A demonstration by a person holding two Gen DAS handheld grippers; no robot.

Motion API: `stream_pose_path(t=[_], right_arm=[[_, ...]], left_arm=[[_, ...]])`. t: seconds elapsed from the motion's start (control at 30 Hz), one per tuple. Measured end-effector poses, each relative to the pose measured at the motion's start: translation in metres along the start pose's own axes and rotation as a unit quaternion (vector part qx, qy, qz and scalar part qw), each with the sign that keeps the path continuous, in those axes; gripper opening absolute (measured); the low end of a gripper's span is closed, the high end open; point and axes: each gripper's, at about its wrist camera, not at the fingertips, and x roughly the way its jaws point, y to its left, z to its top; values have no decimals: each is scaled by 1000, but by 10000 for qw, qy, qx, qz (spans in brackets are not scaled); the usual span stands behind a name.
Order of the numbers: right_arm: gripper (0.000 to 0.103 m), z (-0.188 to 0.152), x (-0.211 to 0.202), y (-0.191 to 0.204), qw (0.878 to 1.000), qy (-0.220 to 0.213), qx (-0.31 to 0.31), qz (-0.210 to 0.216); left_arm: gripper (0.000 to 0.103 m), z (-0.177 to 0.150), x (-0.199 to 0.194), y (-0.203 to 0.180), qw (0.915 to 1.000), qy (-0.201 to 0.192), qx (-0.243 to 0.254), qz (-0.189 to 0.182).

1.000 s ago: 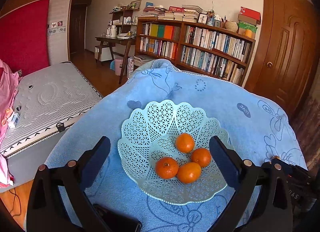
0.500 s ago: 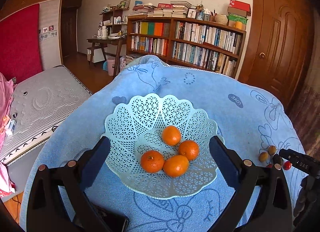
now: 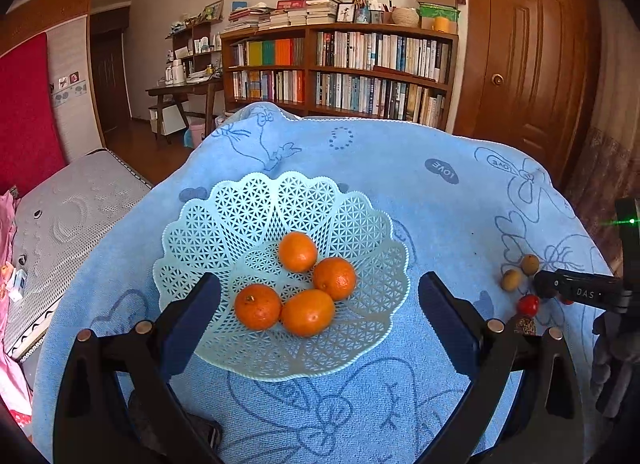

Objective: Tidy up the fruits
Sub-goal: 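Grasp the dark brown round fruit with the right tool, then grasp the wrinkled brown passion fruit with the left tool while the right tool holds its fruit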

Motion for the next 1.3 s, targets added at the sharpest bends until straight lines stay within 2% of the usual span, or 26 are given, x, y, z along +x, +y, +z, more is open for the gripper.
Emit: stream_pose_path(t=[0.23, 0.33, 0.43, 0.73, 1.0, 1.3], right_arm=[[50, -5, 9, 7, 9995, 142, -277, 16], [42, -7, 6, 7, 9996, 110, -249, 50], [42, -10, 2, 6, 9997, 28, -220, 59], [42, -15, -27, -4, 9979, -632, -16, -155], [42, -19, -43, -18, 9944, -1007, 271, -153], [42, -24, -44, -28, 9936, -1013, 492, 25]], left_arm=[[100, -5, 1, -11, 9999, 77, 107, -74], [100, -7, 3, -15, 9998, 121, 139, -95], [100, -9, 5, -22, 9995, 168, 218, -142], [100, -14, 8, -57, 9975, 278, 558, -336], [100, -29, 22, -110, 9904, 515, 1048, -739], [100, -40, 39, -151, 9823, 780, 1318, -1074]])
